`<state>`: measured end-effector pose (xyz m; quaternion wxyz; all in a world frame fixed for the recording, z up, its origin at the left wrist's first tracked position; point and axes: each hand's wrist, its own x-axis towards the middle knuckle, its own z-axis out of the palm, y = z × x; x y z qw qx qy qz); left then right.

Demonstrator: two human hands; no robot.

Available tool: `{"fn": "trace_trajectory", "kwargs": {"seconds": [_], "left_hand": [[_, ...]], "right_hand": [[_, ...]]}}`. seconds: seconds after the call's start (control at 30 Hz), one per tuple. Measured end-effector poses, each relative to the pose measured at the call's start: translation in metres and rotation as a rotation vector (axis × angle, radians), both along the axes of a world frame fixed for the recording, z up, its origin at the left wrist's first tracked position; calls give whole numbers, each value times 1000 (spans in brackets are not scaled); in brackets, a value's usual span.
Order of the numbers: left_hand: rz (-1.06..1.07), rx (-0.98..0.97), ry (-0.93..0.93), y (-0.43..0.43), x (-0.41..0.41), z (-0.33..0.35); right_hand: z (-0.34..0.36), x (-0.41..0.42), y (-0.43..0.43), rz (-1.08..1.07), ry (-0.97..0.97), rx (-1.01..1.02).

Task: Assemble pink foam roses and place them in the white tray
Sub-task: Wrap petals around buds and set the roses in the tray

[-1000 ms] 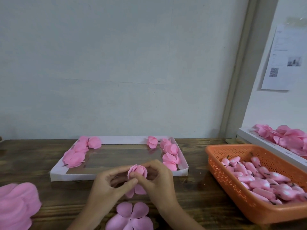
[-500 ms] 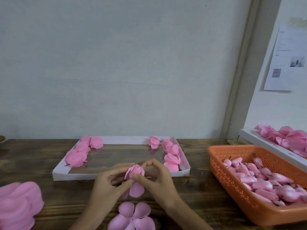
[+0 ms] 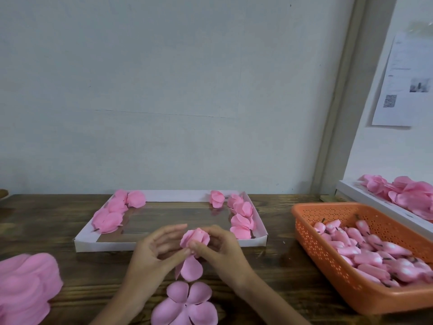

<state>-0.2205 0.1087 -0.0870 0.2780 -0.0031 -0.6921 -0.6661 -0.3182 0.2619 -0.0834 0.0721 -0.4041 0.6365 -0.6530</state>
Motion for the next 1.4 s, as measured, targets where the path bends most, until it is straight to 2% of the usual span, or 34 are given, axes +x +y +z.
{"fn": "trace_trajectory", "kwargs": {"seconds": [0.23, 0.37, 0.47, 0.53, 0.63, 0.8, 1.07, 1.3, 1.4], "left_hand": [[-99, 37, -161, -8, 1, -2], [-76, 219, -199, -10, -1, -7], [23, 382, -188, -8, -3, -9], [90, 416, -166, -7, -4, -11], [176, 351, -137, -1, -4, -9], [241, 127, -41, 8, 0, -5], [274, -20, 88, 13, 3, 2], [223, -67, 125, 15, 5, 7], [157, -15, 87, 16, 8, 9]], "right_hand": [[1, -10, 5, 14, -111, -101], [1, -10, 7, 36, -103, -92], [2, -8, 7, 19, -43, -48], [3, -6, 7, 12, -18, -20], [3, -3, 7, 19, 9, 19], [-1, 3, 3, 7, 46, 48], [-5, 9, -5, -6, -5, -20], [-1, 11, -4, 13, -54, -65], [2, 9, -2, -36, -77, -89]]}}
